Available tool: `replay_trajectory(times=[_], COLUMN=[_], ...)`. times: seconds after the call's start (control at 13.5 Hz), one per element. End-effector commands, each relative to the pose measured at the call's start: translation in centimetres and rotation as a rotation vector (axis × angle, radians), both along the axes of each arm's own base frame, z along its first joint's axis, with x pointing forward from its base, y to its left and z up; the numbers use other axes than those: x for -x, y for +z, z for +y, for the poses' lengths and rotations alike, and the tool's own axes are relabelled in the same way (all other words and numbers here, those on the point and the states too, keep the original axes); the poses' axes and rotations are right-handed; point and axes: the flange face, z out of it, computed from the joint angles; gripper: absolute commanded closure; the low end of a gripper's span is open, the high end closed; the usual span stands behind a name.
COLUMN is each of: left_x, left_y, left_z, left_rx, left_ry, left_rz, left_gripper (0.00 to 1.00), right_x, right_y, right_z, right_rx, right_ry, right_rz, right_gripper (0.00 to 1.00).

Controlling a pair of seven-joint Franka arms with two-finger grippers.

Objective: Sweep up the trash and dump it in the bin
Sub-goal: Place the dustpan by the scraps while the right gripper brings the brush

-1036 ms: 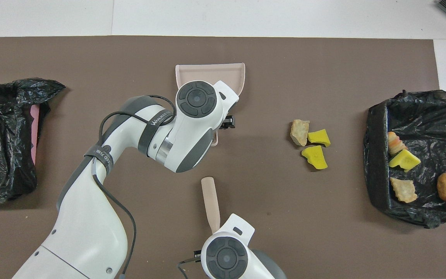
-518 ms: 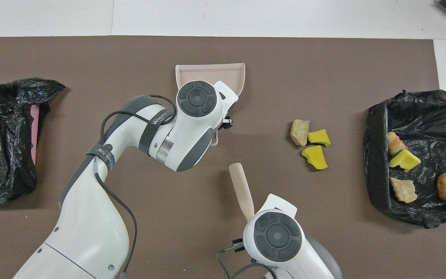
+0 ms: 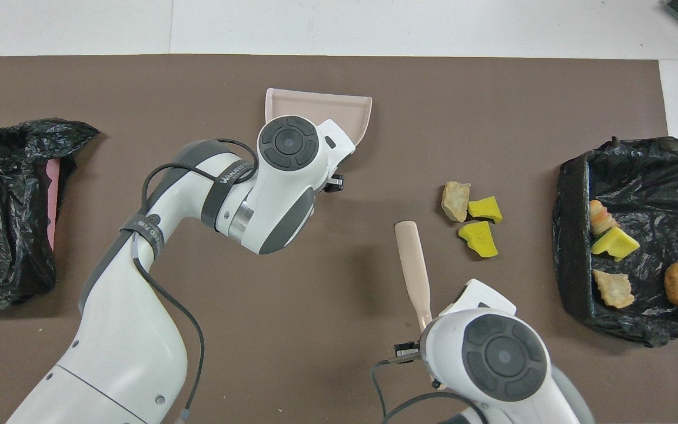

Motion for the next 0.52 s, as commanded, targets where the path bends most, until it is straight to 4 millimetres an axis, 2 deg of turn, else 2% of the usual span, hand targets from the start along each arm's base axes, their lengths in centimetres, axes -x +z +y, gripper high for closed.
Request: replay_trajectory(times=[0.0,0.07,0.22,0.44], left_x=[-1.0,-1.7,-1.2,1.3], left_y=[3.6,4.4,5.6,7.2], left_z=[3.5,5.0,5.9,6.6], left_rx=[-0.031,-0.032,-0.060,-0.092], left_ry=[-0.188,-0.240,-0.402,-0.560], left_rz=[-0.023,-0.032,-0.009,0.040], left_gripper=[1.00,1.00,1.00,1.00], right_x=[-2.7,-3.8,-5.3,-7.1], right_y=[-0.7,-1.3,-2.3,-5.1], right_z=[-6.2,-9.1,-13.0,-14.4], right_rx=[0.108,0.112,0.126,0.158], right_ry=[0.038,0.036,0.026,0.065], right_rz=[0.000,0.026,0.044,0.068], right_gripper=[1.00,1.00,1.00,1.00])
